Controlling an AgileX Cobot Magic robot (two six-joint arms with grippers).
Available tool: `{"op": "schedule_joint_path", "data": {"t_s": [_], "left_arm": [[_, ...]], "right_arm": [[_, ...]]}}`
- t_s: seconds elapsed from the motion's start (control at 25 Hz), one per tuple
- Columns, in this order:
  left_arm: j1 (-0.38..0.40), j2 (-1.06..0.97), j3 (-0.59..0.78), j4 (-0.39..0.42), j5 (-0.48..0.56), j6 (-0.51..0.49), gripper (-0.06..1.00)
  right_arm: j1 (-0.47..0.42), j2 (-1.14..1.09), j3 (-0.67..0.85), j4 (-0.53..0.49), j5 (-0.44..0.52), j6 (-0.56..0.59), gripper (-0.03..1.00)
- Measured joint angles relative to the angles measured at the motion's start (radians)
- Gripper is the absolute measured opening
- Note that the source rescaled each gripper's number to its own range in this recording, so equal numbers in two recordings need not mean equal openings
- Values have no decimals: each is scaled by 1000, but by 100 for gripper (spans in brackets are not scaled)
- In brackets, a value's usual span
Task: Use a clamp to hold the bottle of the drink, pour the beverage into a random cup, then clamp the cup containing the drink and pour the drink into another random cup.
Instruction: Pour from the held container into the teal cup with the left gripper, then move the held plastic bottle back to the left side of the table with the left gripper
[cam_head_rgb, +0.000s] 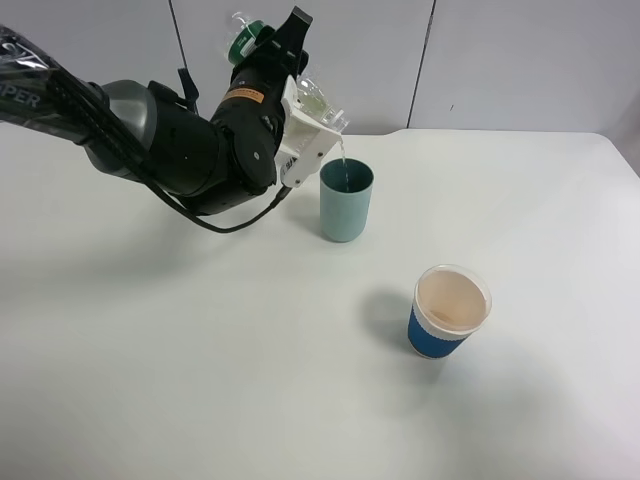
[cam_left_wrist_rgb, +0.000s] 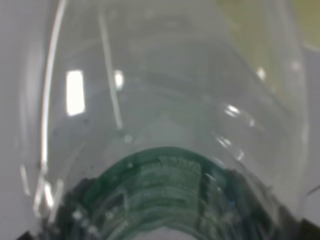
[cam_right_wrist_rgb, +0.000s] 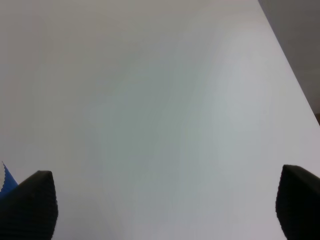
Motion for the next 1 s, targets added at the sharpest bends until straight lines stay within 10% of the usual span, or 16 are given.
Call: {"op": "schedule_joint_path", "data": {"t_s": [0.52, 1.0], "left_arm": [[0, 0, 0, 162, -13, -32, 8], [42, -7, 0, -107, 152, -492, 8]], "right_arm": [[0, 0, 0, 0, 0, 0, 79], [0, 0, 0, 0, 0, 0, 79]]}}
